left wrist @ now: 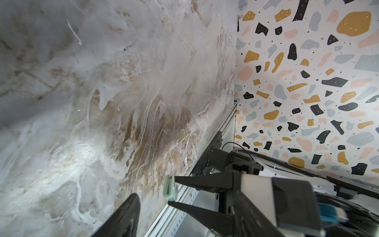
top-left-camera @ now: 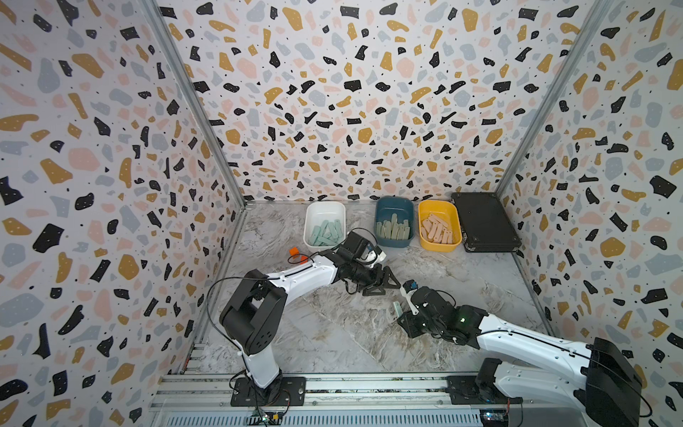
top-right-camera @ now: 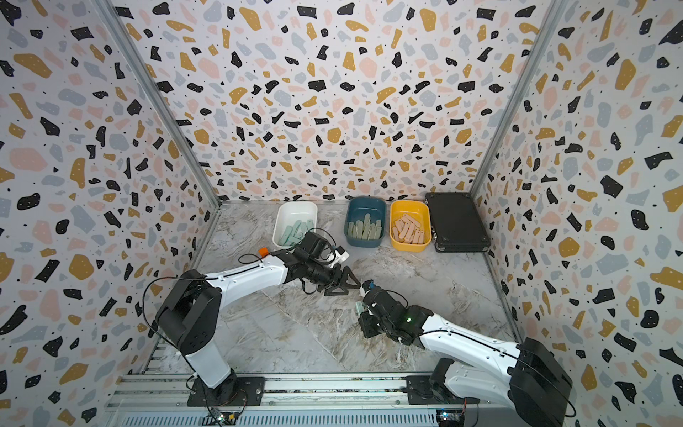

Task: Place the fruit knives into the storage box by color
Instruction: Pick up the fruit knife from the center of the board.

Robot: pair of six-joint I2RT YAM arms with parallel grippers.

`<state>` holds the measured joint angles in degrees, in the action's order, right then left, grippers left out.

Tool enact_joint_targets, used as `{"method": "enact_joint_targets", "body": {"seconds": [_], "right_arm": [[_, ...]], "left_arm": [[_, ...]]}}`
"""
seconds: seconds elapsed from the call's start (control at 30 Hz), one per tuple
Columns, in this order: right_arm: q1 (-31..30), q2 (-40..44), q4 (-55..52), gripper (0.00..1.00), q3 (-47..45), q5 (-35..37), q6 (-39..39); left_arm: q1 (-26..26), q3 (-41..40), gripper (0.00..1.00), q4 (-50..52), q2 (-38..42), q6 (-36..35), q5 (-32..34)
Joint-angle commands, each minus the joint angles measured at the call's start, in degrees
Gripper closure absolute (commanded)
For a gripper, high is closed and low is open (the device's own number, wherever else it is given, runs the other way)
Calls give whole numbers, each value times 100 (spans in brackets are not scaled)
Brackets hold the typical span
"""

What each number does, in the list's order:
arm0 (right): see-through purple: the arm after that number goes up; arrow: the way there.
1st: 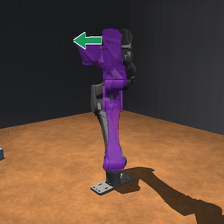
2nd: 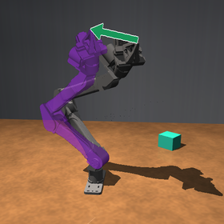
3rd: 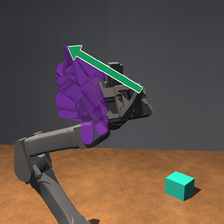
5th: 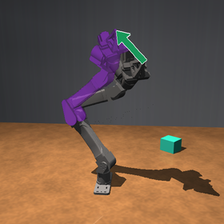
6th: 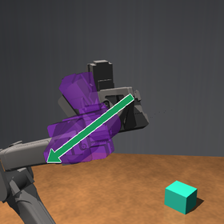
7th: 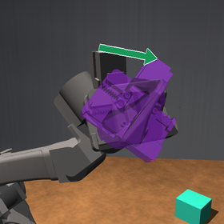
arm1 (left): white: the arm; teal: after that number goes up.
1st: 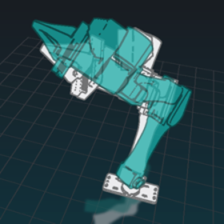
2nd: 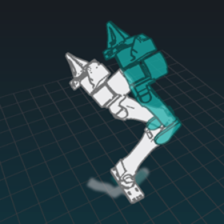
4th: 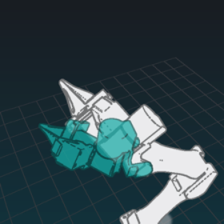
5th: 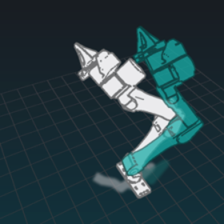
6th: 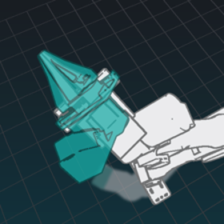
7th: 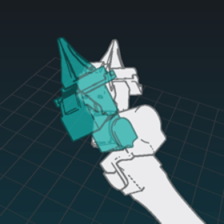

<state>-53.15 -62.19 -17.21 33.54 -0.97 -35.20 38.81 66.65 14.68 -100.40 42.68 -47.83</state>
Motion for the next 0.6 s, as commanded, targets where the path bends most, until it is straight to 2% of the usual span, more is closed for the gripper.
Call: {"method": "enact_joint_targets", "body": {"seconds": [0.0, 0.3, 0.57], "right_arm": [[61, 111, 183, 90, 248, -216, 111], [197, 181, 86, 90, 475, -219, 127], [200, 68, 102, 89, 647, -264, 162]], "left_arm": [[175, -56, 33, -355, -80, -40, -215], [249, -323, 52, -597, -94, -17, -297], [252, -372, 79, -674, -38, 56, -305]]}}
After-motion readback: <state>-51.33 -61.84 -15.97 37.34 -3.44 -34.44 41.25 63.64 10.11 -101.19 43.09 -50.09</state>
